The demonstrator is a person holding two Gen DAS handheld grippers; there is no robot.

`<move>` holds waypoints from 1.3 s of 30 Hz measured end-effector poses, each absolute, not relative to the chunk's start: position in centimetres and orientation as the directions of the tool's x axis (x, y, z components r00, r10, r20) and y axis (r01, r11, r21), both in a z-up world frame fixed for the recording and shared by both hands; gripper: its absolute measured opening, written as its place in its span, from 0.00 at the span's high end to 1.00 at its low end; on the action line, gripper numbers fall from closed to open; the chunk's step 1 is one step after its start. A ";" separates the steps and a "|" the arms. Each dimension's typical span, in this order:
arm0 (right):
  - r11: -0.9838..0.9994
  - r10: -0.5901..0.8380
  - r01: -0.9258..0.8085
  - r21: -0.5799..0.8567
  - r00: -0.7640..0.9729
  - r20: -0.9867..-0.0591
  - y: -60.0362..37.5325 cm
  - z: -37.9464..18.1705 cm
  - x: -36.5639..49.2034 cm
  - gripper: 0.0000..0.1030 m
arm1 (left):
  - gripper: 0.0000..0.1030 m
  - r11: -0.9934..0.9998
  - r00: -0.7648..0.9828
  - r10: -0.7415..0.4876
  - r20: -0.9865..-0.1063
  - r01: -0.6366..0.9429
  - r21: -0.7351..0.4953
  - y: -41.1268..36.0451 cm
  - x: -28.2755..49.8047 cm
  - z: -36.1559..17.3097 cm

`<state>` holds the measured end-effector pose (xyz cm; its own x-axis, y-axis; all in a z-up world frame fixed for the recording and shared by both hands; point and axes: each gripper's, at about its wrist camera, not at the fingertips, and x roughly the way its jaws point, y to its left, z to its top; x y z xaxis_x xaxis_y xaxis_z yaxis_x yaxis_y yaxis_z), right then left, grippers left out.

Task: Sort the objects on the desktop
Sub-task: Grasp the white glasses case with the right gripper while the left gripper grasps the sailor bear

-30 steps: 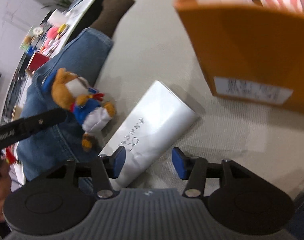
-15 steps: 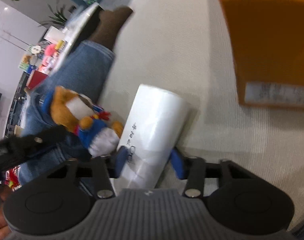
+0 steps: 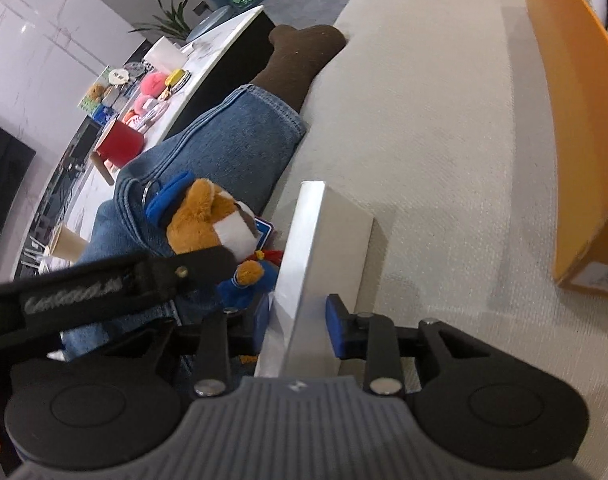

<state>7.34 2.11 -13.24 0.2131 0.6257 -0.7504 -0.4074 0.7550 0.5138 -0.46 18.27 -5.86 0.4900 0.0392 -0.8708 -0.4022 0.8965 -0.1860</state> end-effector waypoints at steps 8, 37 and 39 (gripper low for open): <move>0.776 0.553 -0.506 0.378 0.255 -0.793 4.0 -12.9 6.0 0.61 | 0.29 0.839 0.439 0.075 -0.895 -0.513 -0.182 18.9 1.5 -6.3; 0.825 0.364 -0.537 0.175 0.268 -0.892 7.4 -13.5 5.9 0.56 | 0.47 0.888 0.496 0.030 -0.868 -0.412 -0.204 18.3 1.5 -7.3; 0.836 0.359 -0.518 0.178 0.271 -0.893 7.2 -14.1 5.9 0.57 | 0.47 0.881 0.507 -0.004 -0.862 -0.406 -0.243 18.7 1.2 -7.0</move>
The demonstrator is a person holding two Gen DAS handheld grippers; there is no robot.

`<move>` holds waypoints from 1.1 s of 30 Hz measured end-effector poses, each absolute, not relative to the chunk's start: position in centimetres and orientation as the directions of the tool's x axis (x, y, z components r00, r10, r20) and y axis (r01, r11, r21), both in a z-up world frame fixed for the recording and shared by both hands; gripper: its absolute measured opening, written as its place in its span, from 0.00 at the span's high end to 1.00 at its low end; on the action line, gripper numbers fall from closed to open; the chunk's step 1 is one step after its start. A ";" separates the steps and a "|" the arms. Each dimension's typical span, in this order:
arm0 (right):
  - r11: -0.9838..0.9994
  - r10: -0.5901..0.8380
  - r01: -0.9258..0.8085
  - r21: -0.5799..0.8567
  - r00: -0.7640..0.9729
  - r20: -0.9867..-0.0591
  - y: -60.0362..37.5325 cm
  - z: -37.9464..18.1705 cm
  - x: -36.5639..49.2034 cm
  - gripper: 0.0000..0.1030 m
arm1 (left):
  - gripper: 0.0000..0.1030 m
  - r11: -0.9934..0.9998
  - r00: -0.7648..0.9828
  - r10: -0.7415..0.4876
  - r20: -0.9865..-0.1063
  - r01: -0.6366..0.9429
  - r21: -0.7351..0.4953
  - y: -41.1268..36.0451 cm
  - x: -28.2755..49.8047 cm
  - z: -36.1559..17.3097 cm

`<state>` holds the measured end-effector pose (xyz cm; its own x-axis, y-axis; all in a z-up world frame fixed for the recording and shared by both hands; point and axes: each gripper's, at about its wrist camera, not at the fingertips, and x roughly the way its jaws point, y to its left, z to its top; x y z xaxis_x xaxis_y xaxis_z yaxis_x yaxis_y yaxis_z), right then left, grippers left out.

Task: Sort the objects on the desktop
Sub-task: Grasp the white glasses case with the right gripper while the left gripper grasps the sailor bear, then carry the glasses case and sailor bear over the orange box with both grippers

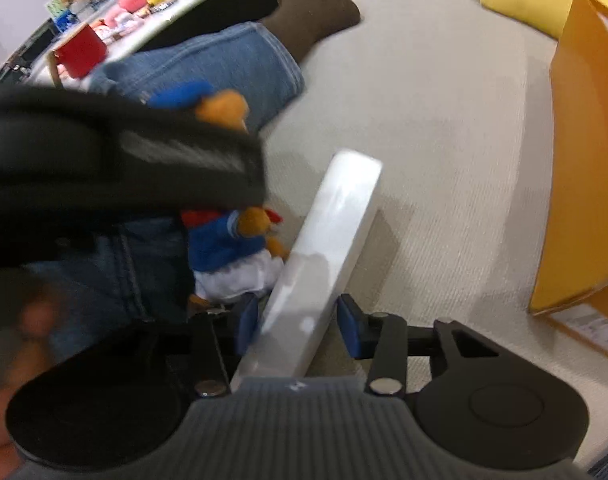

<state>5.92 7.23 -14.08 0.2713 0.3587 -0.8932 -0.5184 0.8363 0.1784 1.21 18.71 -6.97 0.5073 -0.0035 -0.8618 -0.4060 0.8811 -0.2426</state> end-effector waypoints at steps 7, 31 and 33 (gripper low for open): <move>0.829 0.428 -0.490 0.269 0.246 -0.870 3.9 -13.4 6.6 0.69 | 0.48 0.874 0.543 -0.123 -0.831 -0.337 -0.349 19.7 0.3 -6.6; 0.728 0.399 -0.686 0.007 0.416 -0.817 -11.2 5.8 10.0 0.70 | 0.50 0.871 0.579 -0.491 -0.651 0.328 -0.366 8.1 5.8 8.1; 0.705 0.371 -0.708 -0.046 0.423 -0.827 -11.9 5.9 10.6 0.70 | 0.50 0.859 0.549 -0.511 -0.661 0.361 -0.364 6.2 7.6 8.3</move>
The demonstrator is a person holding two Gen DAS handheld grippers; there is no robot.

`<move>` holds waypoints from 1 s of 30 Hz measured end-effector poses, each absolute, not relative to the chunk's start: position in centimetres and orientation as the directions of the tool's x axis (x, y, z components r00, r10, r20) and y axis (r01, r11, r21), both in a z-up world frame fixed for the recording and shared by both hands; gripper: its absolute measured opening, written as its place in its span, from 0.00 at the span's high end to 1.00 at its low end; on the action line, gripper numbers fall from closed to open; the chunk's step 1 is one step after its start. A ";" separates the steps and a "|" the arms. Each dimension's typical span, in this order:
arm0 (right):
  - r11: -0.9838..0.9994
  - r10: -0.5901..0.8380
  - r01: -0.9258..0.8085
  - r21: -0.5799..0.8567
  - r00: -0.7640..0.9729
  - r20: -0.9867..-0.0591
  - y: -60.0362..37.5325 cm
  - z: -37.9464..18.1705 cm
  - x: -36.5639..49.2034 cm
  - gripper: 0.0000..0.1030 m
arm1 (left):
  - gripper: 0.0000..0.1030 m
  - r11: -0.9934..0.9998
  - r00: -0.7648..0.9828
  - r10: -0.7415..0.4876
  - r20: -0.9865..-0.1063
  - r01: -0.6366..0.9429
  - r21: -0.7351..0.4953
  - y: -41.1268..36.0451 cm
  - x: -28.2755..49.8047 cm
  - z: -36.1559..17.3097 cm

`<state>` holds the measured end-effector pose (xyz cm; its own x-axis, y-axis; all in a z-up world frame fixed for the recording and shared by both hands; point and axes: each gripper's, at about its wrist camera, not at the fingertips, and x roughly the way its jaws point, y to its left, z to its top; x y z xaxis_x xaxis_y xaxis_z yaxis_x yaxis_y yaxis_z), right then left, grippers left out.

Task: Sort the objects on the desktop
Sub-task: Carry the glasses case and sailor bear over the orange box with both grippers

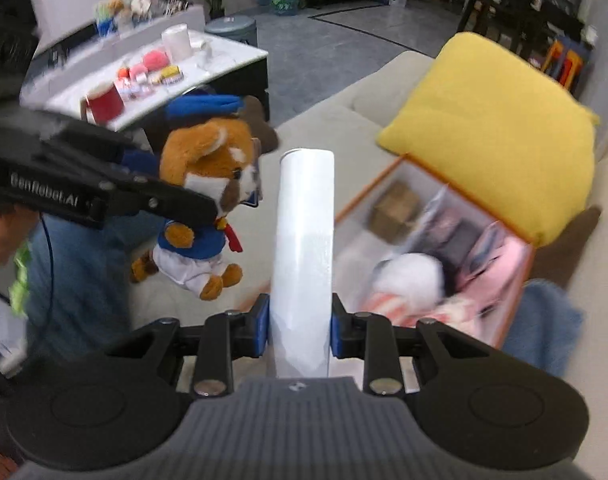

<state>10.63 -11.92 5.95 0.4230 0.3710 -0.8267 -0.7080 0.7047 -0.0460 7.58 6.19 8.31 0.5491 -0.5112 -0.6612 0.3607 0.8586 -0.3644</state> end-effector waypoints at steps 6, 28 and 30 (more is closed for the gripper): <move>0.603 0.263 -0.778 -0.177 0.403 -0.877 -14.1 4.5 14.0 0.70 | 0.50 0.848 0.477 -0.516 -0.711 0.403 -0.346 2.3 12.7 6.9; 0.310 0.183 -0.949 0.053 0.005 -0.983 -14.0 -6.3 20.1 0.70 | 0.50 0.934 0.230 -0.177 -0.957 0.345 -0.090 -6.1 22.8 -2.9; 0.289 0.186 -0.954 0.078 -0.024 -0.982 -13.9 -6.9 20.3 0.70 | 0.49 0.935 0.245 -0.144 -0.959 0.351 -0.051 -6.7 22.8 -3.3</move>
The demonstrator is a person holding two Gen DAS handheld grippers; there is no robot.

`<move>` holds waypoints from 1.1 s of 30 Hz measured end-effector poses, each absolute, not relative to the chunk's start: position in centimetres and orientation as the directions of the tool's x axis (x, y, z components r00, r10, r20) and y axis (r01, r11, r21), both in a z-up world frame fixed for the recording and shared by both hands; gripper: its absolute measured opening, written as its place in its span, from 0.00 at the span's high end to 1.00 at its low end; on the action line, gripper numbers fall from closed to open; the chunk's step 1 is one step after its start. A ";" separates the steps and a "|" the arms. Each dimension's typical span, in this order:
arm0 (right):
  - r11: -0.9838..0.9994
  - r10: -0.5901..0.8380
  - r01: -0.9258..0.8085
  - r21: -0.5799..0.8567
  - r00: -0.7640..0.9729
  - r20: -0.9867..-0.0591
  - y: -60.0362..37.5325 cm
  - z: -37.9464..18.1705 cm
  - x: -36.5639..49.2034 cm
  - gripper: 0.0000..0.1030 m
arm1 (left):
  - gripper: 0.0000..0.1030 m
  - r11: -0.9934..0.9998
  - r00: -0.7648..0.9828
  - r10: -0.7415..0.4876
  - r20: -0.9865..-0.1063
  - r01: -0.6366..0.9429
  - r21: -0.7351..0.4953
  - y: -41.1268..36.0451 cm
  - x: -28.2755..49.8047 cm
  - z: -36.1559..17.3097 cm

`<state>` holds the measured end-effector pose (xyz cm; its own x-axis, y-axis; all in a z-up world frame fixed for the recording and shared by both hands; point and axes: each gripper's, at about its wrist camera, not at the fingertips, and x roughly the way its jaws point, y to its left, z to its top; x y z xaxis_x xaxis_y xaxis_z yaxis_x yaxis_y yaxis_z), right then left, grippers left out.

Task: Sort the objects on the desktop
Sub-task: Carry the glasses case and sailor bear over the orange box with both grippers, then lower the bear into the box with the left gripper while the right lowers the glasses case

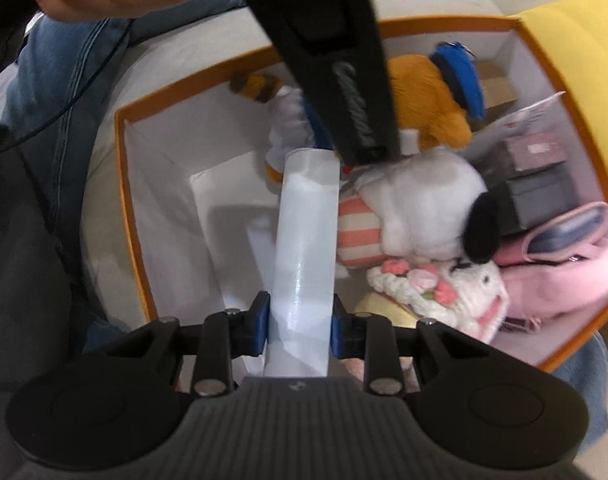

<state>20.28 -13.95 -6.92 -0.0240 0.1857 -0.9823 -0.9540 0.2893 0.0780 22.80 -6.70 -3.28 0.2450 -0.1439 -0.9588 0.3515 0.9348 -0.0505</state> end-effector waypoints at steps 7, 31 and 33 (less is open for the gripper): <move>0.216 0.195 -0.964 0.158 -0.116 -0.974 -13.6 -7.8 20.2 0.71 | 0.47 0.926 0.272 -0.078 -0.959 0.376 0.032 -8.0 22.6 -4.0; 0.204 0.157 -0.955 0.215 -0.185 -0.970 -12.1 -9.0 21.3 0.69 | 0.41 0.933 0.363 -0.183 -0.914 0.356 -0.045 -5.3 20.8 -0.6; 0.212 0.163 -0.956 0.204 -0.171 -0.972 -12.0 -8.8 21.5 0.70 | 0.41 0.936 0.390 -0.206 -0.898 0.345 -0.064 -4.4 20.0 0.3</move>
<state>21.46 -12.01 -8.76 -0.1710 0.1632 -0.9717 -0.9558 0.2121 0.2038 20.04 -4.42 0.28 0.3897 -0.2056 -0.8977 0.3454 0.9362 -0.0644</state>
